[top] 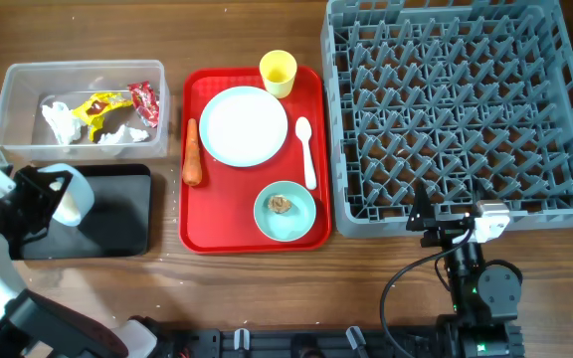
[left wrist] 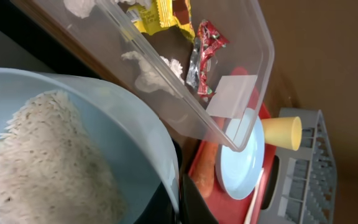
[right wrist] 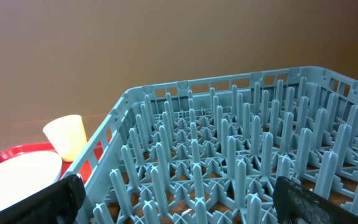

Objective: Sort waste into correct bins and load items into the dishwasher rack
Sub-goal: 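Lift rice bowl left and tip rice onto black tray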

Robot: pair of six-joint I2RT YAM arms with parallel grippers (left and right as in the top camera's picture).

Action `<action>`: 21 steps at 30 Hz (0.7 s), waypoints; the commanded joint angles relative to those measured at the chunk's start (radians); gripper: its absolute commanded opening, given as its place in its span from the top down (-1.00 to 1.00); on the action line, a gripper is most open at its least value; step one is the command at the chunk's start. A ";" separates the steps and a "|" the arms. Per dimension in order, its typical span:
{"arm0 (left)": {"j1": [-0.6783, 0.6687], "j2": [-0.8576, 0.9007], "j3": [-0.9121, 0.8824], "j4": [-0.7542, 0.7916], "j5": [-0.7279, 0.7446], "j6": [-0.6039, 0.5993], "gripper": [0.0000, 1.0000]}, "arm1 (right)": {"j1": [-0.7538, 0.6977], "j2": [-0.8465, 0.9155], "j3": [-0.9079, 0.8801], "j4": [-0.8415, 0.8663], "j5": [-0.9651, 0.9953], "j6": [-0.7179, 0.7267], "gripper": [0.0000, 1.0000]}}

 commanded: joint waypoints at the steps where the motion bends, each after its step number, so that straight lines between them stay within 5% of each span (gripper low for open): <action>1: 0.032 0.004 -0.015 0.002 0.173 0.174 0.92 | 0.001 -0.002 -0.001 0.006 0.010 0.006 -1.00; 3: 0.042 0.004 -0.048 0.014 0.240 0.269 0.91 | 0.001 -0.002 -0.001 0.006 0.010 0.006 -1.00; 10: 0.079 0.004 -0.195 0.185 0.321 0.270 0.91 | 0.001 -0.002 -0.001 0.006 0.010 0.007 -0.99; 21: 0.102 0.004 -0.212 0.175 0.426 0.262 0.92 | 0.001 -0.002 -0.001 0.006 0.010 0.006 -0.99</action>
